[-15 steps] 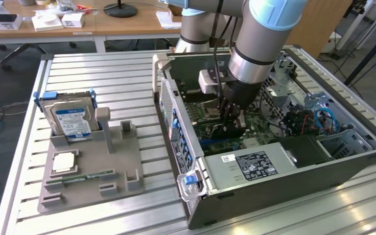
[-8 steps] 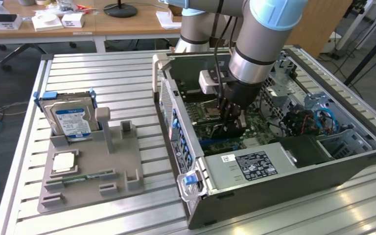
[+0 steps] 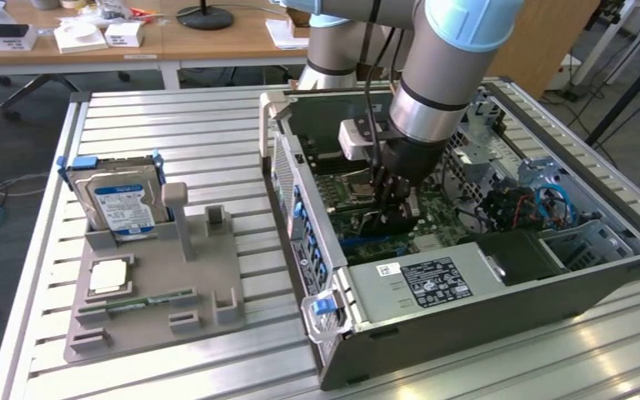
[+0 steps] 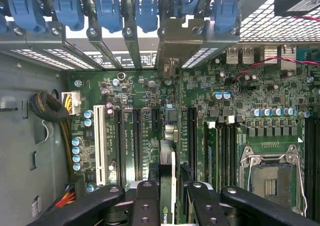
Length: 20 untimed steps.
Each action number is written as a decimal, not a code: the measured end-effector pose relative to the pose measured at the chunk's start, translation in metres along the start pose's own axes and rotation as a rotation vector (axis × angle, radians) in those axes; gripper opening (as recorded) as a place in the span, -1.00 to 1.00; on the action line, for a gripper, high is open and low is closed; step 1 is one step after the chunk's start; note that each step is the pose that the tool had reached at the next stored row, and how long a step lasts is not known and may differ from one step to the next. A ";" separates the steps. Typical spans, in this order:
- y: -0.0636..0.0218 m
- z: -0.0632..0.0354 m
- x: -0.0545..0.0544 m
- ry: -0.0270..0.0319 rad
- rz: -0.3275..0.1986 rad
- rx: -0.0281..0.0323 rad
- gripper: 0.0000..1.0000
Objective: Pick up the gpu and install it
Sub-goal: 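Insert the gpu into the slot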
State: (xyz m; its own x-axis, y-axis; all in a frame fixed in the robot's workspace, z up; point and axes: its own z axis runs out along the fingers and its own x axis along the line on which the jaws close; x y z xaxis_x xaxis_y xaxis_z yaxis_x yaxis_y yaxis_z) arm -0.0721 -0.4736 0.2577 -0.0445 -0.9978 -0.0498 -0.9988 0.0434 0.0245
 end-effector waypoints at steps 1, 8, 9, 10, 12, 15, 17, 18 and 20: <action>0.0000 0.0000 0.000 0.0001 -0.002 -0.0001 -0.47; -0.0005 0.0000 0.000 -0.0007 -0.012 -0.0006 -0.47; -0.0008 0.0000 0.000 -0.0008 -0.013 -0.0007 -0.47; -0.0012 -0.0001 0.000 -0.0011 -0.015 -0.0009 -0.47; -0.0017 -0.0001 0.000 -0.0013 -0.017 -0.0010 -0.47; -0.0022 -0.0001 0.000 -0.0020 -0.017 -0.0010 -0.47; -0.0024 -0.0001 0.000 -0.0027 -0.017 -0.0010 -0.47; -0.0025 -0.0001 0.000 -0.0029 -0.017 -0.0010 -0.47; -0.0027 -0.0001 0.000 -0.0030 -0.017 -0.0010 -0.47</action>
State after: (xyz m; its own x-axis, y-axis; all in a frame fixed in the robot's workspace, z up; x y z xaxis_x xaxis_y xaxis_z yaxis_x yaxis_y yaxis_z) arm -0.0694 -0.4732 0.2577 -0.0277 -0.9982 -0.0532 -0.9993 0.0264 0.0246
